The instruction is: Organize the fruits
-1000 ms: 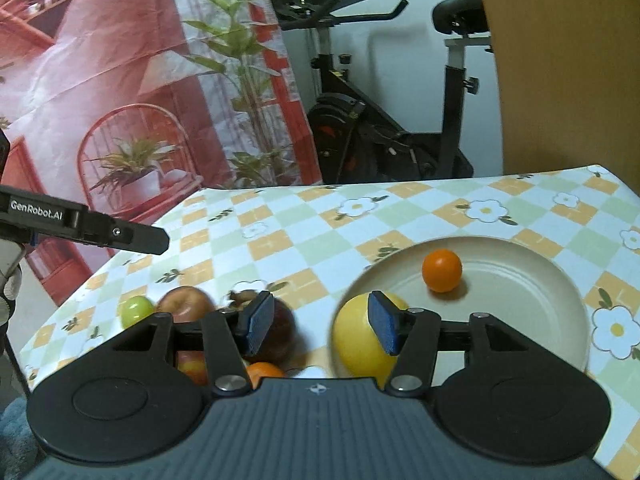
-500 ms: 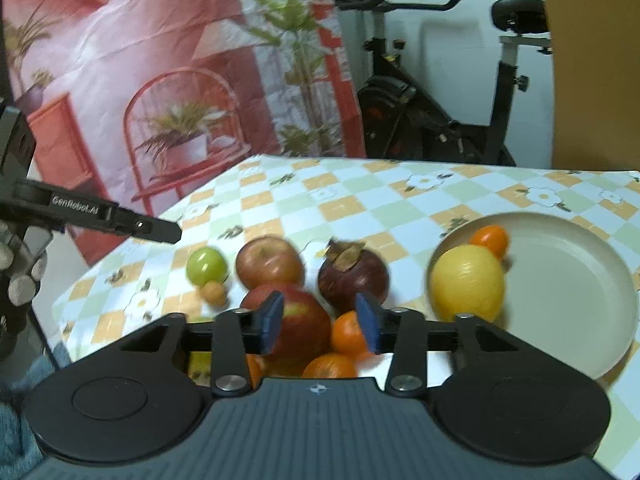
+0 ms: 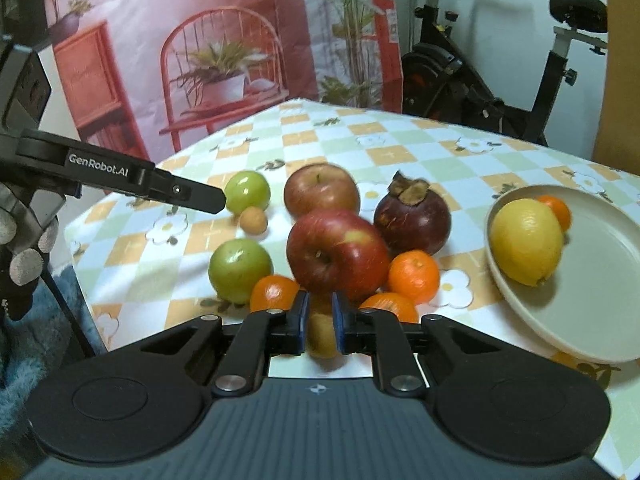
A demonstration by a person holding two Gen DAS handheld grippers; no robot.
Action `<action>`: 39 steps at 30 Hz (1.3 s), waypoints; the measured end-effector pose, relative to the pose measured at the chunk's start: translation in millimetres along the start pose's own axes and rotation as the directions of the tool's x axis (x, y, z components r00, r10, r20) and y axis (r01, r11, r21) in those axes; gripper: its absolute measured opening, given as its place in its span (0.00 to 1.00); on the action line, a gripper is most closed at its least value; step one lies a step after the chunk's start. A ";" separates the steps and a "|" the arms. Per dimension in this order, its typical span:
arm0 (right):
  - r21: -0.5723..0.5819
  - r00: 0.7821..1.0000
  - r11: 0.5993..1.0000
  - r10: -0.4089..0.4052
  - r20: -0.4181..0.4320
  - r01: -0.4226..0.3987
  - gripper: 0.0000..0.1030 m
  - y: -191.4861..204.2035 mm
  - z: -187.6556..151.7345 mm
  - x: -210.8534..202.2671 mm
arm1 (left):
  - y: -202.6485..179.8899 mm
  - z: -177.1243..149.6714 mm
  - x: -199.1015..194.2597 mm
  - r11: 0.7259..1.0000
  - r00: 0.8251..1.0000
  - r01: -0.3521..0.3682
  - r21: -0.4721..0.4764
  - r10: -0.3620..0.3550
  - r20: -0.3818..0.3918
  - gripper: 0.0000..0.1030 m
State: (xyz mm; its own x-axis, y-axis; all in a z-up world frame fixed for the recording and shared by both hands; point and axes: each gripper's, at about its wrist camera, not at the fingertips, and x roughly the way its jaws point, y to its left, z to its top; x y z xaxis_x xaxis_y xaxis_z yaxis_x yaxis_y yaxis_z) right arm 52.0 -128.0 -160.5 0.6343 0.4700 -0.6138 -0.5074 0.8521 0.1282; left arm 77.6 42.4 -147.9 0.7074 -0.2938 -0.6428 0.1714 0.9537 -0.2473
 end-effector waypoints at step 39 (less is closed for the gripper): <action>-0.130 0.999 0.991 -0.036 -0.032 0.032 0.27 13.4 -13.8 4.1 | 9.5 -15.3 0.9 0.999 1.000 -0.014 -0.048 0.014 0.000 0.36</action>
State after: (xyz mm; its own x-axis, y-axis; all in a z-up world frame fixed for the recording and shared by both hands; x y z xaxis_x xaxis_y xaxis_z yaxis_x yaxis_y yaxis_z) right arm 39.8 -117.8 -172.0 0.6333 0.4312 -0.6426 -0.5586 0.8294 0.0061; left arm 69.4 50.2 -162.0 0.7098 -0.2808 -0.6461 0.1287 0.9534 -0.2730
